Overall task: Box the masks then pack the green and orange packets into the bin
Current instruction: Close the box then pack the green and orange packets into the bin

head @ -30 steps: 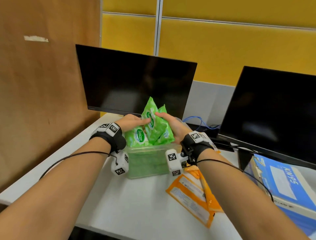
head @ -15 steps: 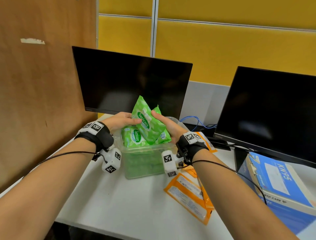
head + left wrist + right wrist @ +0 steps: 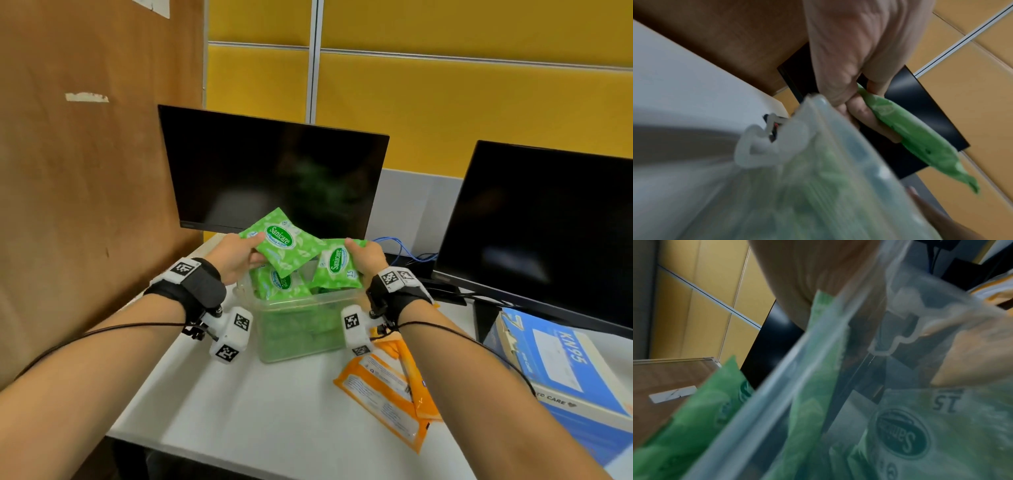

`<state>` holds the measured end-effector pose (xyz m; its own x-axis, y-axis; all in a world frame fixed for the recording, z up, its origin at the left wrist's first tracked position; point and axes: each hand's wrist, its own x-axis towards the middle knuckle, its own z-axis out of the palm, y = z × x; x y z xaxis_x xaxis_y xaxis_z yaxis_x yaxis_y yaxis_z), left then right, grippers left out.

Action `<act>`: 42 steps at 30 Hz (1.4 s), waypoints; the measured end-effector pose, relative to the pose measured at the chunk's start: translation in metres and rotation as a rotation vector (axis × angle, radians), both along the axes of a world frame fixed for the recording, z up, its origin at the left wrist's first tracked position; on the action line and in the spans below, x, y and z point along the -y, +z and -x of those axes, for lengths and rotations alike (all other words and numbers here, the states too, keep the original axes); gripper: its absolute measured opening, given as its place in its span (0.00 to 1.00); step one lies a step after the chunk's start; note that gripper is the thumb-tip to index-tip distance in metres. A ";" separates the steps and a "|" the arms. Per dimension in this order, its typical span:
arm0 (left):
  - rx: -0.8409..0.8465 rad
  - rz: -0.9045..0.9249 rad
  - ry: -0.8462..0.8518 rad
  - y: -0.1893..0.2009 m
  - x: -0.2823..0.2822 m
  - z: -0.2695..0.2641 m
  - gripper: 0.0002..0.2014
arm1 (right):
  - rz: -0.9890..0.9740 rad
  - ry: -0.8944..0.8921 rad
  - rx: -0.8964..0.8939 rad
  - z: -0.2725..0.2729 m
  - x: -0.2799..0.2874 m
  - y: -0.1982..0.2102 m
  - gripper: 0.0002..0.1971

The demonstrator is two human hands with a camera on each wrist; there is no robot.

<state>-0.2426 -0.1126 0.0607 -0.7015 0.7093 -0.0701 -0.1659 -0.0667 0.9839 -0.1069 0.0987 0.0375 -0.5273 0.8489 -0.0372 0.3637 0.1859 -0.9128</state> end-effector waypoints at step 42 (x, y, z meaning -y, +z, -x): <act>-1.311 1.057 -0.275 -0.018 -0.027 -0.051 0.28 | -0.517 0.451 1.109 -0.022 0.066 0.016 0.43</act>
